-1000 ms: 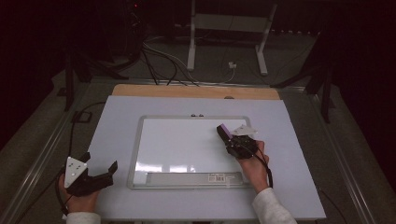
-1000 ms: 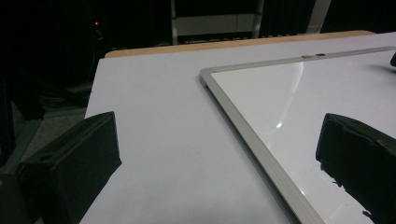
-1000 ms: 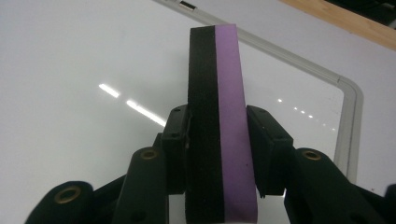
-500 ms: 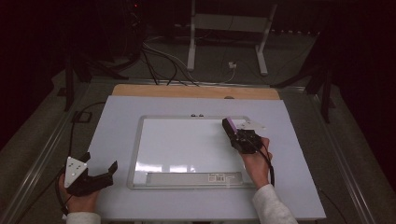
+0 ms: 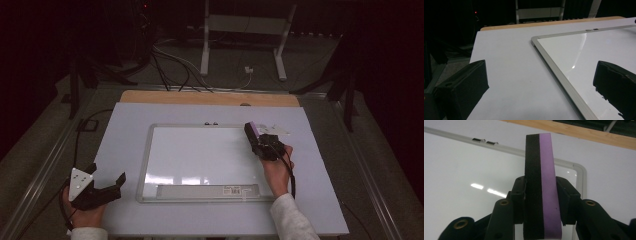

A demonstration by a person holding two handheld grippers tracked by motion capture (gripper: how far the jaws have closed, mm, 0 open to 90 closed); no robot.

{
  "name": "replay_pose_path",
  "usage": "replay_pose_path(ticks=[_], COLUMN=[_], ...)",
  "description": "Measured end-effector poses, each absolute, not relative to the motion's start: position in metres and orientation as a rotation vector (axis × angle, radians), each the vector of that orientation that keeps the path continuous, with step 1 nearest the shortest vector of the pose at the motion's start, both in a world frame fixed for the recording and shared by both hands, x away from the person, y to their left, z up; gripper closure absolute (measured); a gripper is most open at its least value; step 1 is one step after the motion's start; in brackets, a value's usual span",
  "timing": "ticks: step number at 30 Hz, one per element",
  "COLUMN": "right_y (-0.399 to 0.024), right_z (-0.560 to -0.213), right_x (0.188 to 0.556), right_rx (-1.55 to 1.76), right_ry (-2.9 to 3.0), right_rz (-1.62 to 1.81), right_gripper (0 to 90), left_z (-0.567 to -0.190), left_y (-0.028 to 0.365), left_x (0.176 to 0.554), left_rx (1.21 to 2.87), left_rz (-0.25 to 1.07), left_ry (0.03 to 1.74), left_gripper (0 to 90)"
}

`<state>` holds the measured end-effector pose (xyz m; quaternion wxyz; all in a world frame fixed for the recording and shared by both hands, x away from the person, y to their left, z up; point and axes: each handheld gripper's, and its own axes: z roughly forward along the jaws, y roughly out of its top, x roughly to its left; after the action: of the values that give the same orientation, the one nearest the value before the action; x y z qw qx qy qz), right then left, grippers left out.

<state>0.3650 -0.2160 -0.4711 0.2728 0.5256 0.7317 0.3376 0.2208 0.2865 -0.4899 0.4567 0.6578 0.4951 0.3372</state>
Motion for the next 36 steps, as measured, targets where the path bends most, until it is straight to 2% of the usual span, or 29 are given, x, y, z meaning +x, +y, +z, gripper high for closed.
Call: replay_pose_path(ticks=[14,36], right_y=[-0.235,-0.238], right_z=[-0.461,-0.481], right_x=[0.376,0.389], right_rx=[1.473,1.607], right_ry=[1.888,1.873], right_rz=[0.909,0.872], right_gripper=[63.6,63.6], left_z=[-0.490,-0.490], left_y=[0.286,0.288], left_x=[0.221,0.219], left_rx=[1.622,1.616], left_rz=[0.832,0.835], left_ry=[1.221,1.227], left_gripper=[0.6,0.6])
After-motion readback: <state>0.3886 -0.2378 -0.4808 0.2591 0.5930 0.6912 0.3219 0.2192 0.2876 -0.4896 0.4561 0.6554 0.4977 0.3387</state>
